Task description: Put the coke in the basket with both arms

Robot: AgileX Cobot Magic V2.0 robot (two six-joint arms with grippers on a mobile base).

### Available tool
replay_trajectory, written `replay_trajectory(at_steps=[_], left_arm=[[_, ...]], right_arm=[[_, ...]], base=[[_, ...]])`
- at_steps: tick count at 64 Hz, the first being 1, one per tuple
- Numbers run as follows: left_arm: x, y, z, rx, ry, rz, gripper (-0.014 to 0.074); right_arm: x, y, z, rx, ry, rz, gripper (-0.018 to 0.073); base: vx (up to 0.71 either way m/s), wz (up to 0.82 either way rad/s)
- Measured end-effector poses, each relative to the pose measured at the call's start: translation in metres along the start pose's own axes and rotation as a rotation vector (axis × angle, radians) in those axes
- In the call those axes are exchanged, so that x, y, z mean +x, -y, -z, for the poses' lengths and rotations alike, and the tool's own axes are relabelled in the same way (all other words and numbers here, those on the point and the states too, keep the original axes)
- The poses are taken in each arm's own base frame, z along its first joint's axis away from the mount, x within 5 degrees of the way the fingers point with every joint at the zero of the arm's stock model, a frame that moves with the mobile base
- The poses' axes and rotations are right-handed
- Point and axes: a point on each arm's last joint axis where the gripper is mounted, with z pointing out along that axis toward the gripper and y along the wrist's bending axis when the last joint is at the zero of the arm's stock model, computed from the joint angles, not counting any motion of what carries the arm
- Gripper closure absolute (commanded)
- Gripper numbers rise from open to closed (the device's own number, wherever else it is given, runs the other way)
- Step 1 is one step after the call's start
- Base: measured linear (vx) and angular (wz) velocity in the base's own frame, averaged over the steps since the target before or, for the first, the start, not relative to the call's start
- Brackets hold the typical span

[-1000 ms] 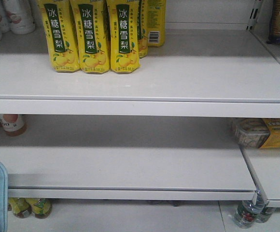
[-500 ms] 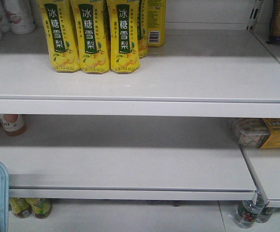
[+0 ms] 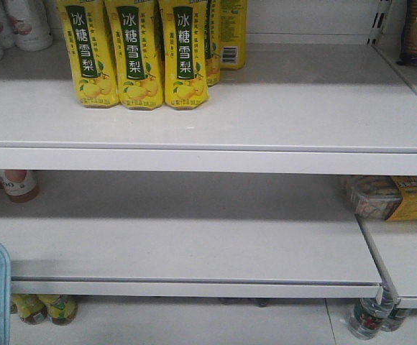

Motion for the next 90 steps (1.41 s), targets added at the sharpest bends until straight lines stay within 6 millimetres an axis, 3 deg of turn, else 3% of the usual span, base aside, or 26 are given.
replay_trajectory(at_steps=[90], left_arm=[[0.0,0.0,0.0,0.0,0.0,-0.002,0.0602]], right_arm=[[0.001,-0.0024,0.0036,-0.051,0.011,-0.018,0.0569]], base=[[0.0,0.0]])
